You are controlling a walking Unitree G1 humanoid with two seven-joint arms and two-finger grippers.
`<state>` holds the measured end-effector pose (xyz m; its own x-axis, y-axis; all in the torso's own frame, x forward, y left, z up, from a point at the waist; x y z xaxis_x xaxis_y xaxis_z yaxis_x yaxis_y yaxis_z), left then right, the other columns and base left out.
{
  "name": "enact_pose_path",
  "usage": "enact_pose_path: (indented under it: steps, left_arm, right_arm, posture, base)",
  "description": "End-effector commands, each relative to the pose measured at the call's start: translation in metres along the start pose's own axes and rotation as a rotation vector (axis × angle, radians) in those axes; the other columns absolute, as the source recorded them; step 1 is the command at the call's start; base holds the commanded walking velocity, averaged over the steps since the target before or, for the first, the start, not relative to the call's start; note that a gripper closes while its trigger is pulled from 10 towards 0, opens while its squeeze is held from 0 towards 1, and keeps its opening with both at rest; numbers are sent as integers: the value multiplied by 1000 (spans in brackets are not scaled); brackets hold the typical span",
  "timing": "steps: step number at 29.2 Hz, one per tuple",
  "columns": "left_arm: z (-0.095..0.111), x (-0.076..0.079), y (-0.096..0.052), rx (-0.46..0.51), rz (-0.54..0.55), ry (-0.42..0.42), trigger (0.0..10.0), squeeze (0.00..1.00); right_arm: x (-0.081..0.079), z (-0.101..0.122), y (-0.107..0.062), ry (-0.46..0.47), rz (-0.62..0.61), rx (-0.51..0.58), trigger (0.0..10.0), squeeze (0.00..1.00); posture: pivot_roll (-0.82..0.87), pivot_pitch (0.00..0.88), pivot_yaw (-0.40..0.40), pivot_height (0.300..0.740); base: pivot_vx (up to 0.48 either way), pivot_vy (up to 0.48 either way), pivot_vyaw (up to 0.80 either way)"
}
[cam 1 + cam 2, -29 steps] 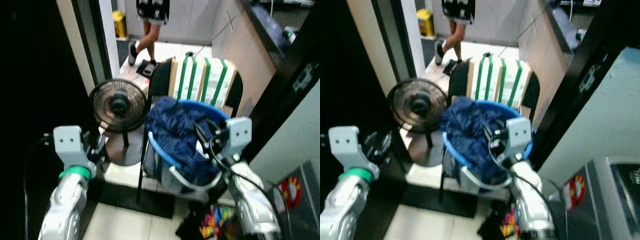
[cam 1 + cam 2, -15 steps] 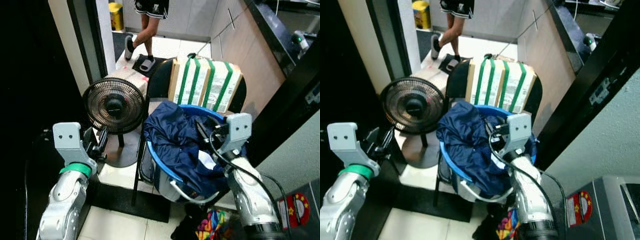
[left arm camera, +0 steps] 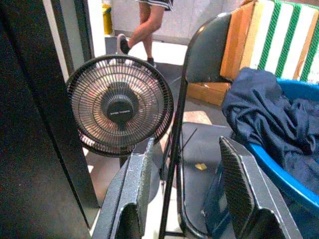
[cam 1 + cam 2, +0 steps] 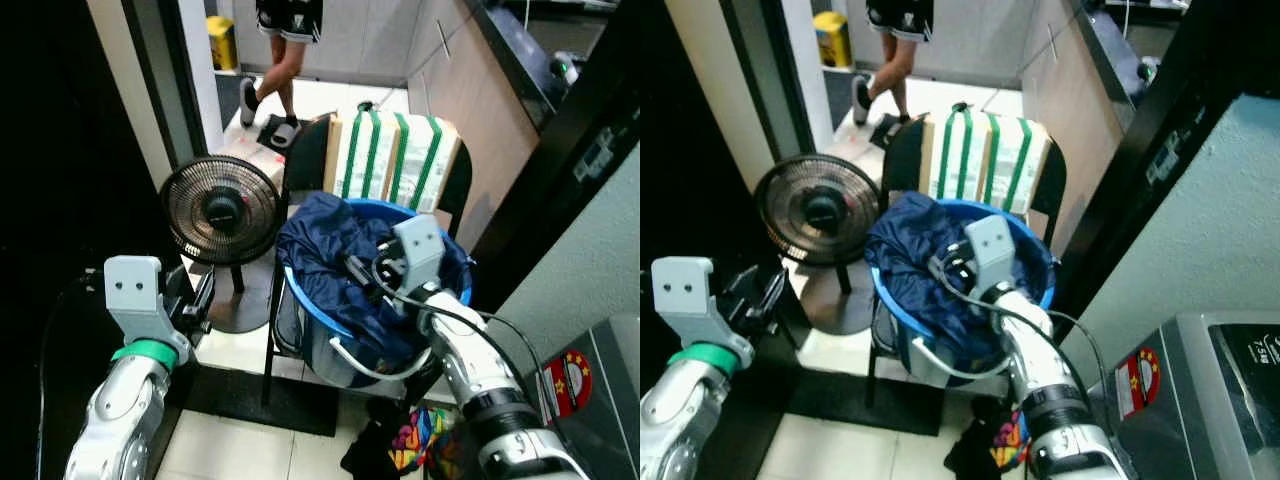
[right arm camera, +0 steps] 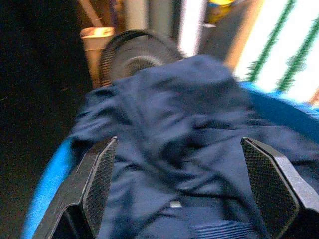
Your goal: Clothes washing
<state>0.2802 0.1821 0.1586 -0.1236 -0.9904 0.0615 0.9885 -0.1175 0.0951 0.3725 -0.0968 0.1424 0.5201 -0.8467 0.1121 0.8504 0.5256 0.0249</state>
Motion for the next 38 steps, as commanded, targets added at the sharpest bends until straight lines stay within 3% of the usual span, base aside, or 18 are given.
enact_pose_path:
  steps: [1, 11, 20, 21, 24, 28, 29, 30, 32, 34, 38]
  left_arm:
    - [-1, 1, -4, -15, -17, 5, 10000, 0]
    - [0, 5, -15, -45, -61, 23, 10000, 0]
    - [1, 7, -25, -61, -87, 17, 10000, 0]
    - [1, 7, -25, -61, -87, 17, 10000, 0]
    - [4, 7, -25, -54, -88, 12, 10000, 0]
    - [5, 6, -25, -52, -89, 10, 10000, 0]
    - [5, 6, -25, -49, -89, 8, 10000, 0]
    - [6, 6, -25, -45, -90, 3, 10000, 0]
    - [7, 6, -25, -41, -91, -1, 10000, 0]
    - [7, 7, -24, -35, -103, -2, 10000, 0]
    - [8, 8, -21, -35, -120, 7, 10000, 0]
  right_arm:
    - [-8, -4, 2, -24, 45, -14, 10000, 1000]
    - [-37, -22, 4, -72, 145, -39, 10000, 1000]
    - [-49, -28, 7, -86, 160, -49, 10000, 1000]
    - [-49, -28, 7, -86, 160, -49, 10000, 1000]
    - [-27, -23, 6, -41, 0, -11, 10000, 1000]
    - [-21, -21, 5, -29, -34, 3, 10000, 1000]
    - [-16, -17, 4, -16, -58, 27, 10000, 925]
    - [-10, -13, 3, -3, -79, 61, 10000, 745]
    - [-6, -9, 1, 6, -96, 91, 10000, 745]
    - [-1, -7, -1, 15, -112, 114, 10000, 0]
    - [-2, -14, -3, -11, -108, 80, 10000, 0]
  posture:
    - [141, 128, 34, 740]
    - [156, 189, 47, 740]
    - [166, 209, 50, 740]
    - [166, 209, 50, 740]
    - [165, 211, 50, 740]
    - [164, 211, 49, 740]
    - [165, 206, 49, 740]
    - [163, 198, 52, 740]
    - [163, 198, 52, 740]
    - [161, 177, 55, 740]
    - [162, 165, 56, 740]
  base:
    - [0, 0, 0]
    - [0, 0, 0]
    - [0, 0, 0]
    - [0, 0, 0]
    - [0, 0, 0]
    - [0, 0, 0]
    - [0, 0, 0]
    - [0, 0, 0]
    - [0, 0, 0]
    - [0, 0, 0]
    - [0, 0, 0]
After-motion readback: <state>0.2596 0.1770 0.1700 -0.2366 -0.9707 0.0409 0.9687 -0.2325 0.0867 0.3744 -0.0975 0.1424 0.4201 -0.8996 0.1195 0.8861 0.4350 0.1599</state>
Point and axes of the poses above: a point about 5 cm out from each wrist's last joint towards the gripper, its own y axis pointing out of the wrist towards the gripper, its own z axis along the axis of the wrist's last joint, x = y × z, the point moved 2 cm from there along y, pointing out of the wrist towards the gripper
